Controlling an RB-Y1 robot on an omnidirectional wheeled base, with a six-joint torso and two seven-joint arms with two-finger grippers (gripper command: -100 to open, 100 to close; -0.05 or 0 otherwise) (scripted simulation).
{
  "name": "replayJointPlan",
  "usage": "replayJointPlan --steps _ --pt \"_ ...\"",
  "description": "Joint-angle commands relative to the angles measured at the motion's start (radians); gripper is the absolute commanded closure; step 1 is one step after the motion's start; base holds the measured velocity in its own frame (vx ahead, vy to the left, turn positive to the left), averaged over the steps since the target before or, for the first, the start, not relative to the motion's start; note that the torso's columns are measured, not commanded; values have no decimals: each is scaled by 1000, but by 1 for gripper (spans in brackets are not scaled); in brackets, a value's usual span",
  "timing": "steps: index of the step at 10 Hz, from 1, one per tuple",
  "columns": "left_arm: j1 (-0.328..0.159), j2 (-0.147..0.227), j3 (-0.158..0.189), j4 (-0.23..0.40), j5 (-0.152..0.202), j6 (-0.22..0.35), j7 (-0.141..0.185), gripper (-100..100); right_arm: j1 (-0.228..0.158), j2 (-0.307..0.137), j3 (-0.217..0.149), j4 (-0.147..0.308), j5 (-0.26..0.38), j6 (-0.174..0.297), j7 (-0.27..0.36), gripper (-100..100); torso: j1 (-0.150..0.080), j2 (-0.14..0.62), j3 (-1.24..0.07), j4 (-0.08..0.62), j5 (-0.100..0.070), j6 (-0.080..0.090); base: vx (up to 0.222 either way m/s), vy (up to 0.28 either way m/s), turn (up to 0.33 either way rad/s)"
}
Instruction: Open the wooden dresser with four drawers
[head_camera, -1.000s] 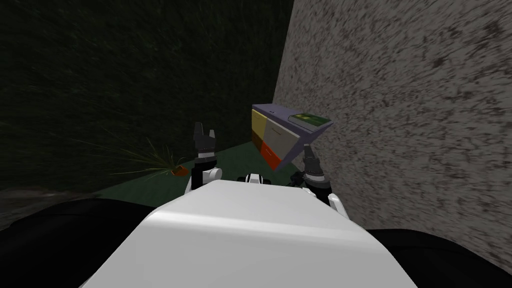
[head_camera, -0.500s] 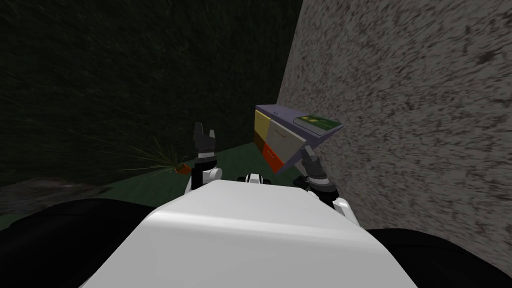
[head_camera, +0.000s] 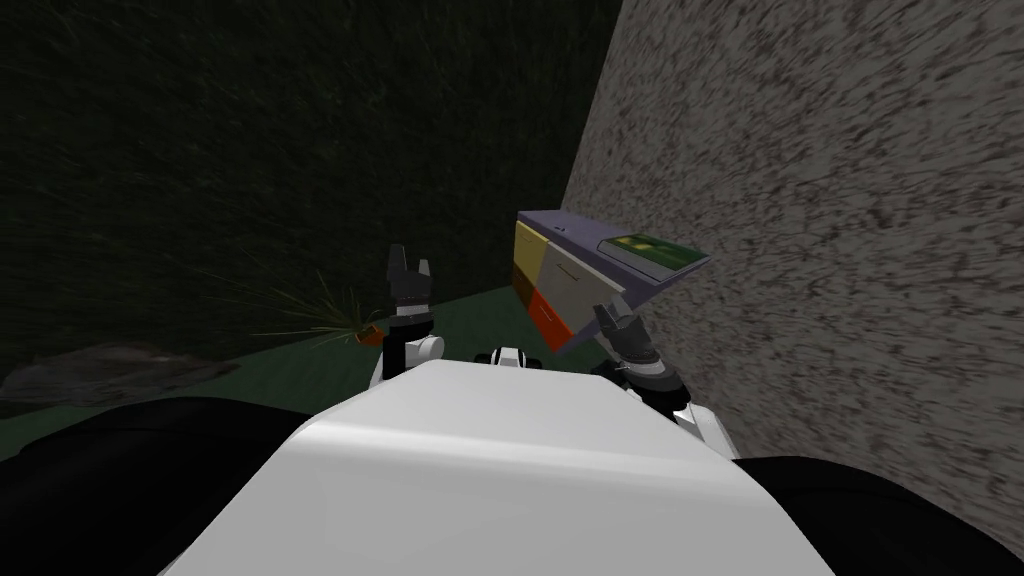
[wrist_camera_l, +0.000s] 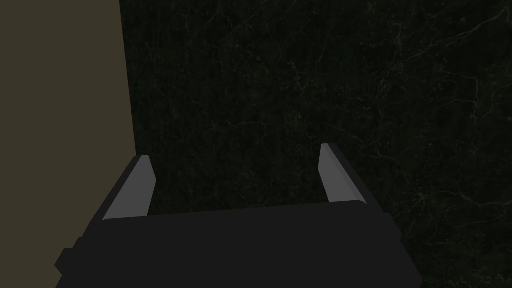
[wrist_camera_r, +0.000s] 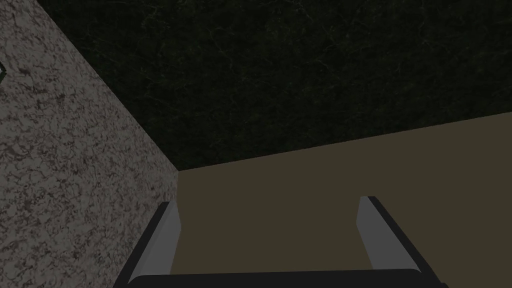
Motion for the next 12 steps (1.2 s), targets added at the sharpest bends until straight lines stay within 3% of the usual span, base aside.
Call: replayJointPlan --steps 1,2,3,4,5,6,7,8,9,12 --pt "0 0 0 0 0 0 0 0 20 -1 -33 -9 70 -17 13 -100 0 -1 0 0 0 0 72 -1 69" --pt "0 0 0 0 0 0 0 0 37 -4 -63 -15 106 -30 24 -100 0 -1 0 0 0 0 79 12 144" --pt "0 0 0 0 0 0 0 0 37 -4 -63 -15 125 -30 24 -100 1 -1 -1 0 0 0 62 11 62" --pt "0 0 0 0 0 0 0 0 54 -6 -93 -20 160 -44 35 -100 1 0 0 0 0 0 70 16 127" --pt "0 0 0 0 0 0 0 0 54 -6 -93 -20 180 -44 35 -100 1 0 0 0 0 0 67 7 60" --pt "0 0 0 0 0 0 0 0 70 -9 -122 -25 214 -57 46 -100 0 0 0 0 0 0 84 -10 100" --pt "0 0 0 0 0 0 0 0 70 -9 -122 -25 236 -57 46 -100 -1 -1 -1 0 0 0 70 -13 75" --pt "0 0 0 0 0 0 0 0 86 -14 -152 -28 269 -70 57 -100 -1 0 0 0 0 0 77 -4 146" --pt "0 0 0 0 0 0 0 0 86 -14 -152 -28 292 -70 57 -100 0 -1 0 0 0 0 58 -1 62" --pt "0 0 0 0 0 0 0 0 117 -27 -212 -33 383 -94 80 -100 0 0 0 0 0 0 61 0 99"
